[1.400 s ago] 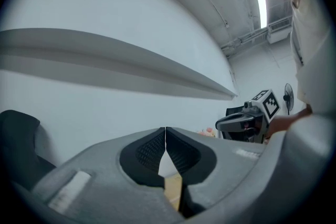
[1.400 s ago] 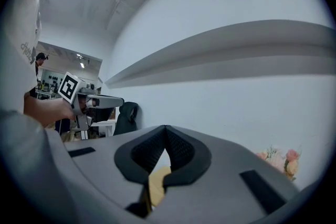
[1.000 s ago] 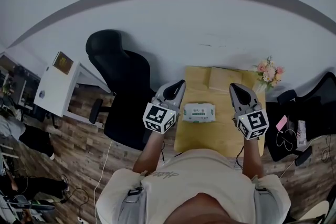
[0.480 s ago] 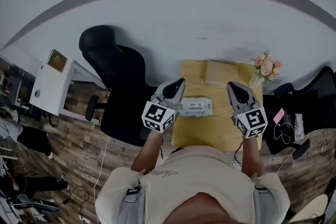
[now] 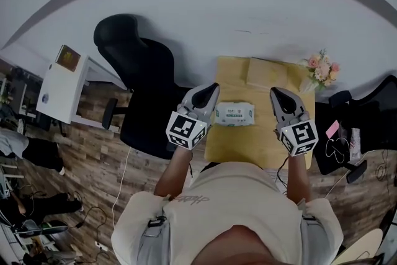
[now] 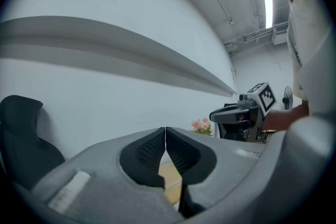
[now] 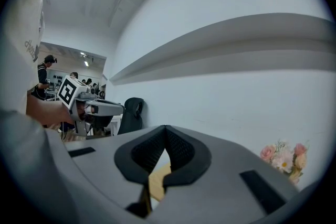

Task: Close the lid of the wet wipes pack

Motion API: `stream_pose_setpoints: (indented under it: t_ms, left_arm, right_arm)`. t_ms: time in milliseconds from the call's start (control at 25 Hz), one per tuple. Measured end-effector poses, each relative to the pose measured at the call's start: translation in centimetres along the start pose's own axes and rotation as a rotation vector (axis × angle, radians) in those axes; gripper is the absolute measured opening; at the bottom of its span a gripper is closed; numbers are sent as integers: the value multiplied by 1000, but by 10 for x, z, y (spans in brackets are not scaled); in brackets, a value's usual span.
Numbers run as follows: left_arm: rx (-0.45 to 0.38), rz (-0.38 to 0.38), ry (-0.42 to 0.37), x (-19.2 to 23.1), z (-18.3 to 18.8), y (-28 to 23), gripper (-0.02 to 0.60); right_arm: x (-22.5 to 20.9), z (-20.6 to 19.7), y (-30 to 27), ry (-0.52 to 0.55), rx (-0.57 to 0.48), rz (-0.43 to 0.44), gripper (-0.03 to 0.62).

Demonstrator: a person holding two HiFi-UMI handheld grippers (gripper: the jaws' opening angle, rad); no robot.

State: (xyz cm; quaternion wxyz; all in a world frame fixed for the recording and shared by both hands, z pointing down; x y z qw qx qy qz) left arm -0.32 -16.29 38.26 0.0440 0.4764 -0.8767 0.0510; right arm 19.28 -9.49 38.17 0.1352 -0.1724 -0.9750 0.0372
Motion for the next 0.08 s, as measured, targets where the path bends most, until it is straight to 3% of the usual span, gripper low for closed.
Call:
stream_pose_setpoints:
  t_ms: [80]
  left_arm:
    - [-4, 1, -3, 5, 0, -2, 18]
  right_arm:
    - [-3, 0, -6, 4, -5, 1, 2]
Point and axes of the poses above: the fingertips, and each gripper's own axes: y backward along the fingers, x to its left, z out of its top, the point moved 4 cm from there along y, backward along the fingers, and after that the axes turned 9 degrees about y, right-handed, at the moved point
